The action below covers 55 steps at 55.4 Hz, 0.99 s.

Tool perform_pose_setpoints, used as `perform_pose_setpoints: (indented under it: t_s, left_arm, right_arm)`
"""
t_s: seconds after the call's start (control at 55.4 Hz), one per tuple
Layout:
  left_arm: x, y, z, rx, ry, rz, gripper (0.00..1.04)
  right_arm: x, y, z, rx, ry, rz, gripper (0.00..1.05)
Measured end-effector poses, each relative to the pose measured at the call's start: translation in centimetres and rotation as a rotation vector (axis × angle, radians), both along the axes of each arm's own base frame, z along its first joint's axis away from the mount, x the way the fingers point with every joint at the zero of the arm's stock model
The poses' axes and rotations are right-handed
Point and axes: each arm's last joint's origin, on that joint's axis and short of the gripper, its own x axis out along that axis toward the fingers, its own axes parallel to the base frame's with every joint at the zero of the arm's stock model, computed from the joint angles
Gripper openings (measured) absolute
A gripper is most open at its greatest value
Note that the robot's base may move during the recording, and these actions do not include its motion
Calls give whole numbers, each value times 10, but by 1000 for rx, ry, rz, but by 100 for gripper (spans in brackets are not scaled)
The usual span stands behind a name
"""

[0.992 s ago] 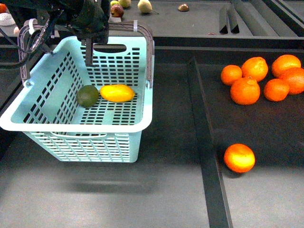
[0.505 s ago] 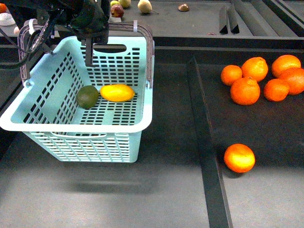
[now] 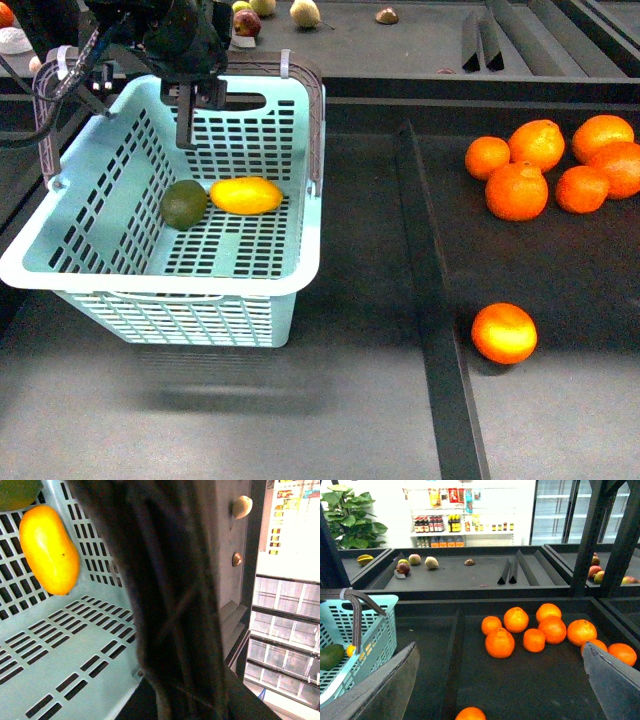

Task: Pick mango and avocado into basket

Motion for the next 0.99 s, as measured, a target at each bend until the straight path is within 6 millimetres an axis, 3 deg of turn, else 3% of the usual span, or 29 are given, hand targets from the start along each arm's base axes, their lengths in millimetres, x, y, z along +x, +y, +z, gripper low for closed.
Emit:
perform_pose_setpoints:
  t_s: [0.18, 0.343, 0.433, 0.595, 0.703, 0.866, 0.992]
  left_arm:
    - [-3, 3, -2, -2, 34, 6, 60]
    - [-13, 12, 11, -1, 28, 18, 98]
    - [-16, 17, 32, -6, -16, 23, 97]
    - [-16, 22, 49, -1, -30, 11, 97]
    - [-32, 28, 60, 17, -6, 3, 97]
    - [-93, 67, 109, 105, -26, 15, 97]
    - [-161, 109, 146, 248, -97, 24, 97]
  right_arm:
    - [0, 0, 0, 0, 0, 0, 97]
    - [0, 0, 0, 0, 0, 0, 97]
    - [0, 0, 0, 0, 0, 0, 97]
    - [0, 0, 0, 0, 0, 0, 97]
    - [0, 0, 0, 0, 0, 0, 97]
    - [0, 0, 0, 0, 0, 0, 97]
    - [0, 0, 0, 0, 0, 0, 97]
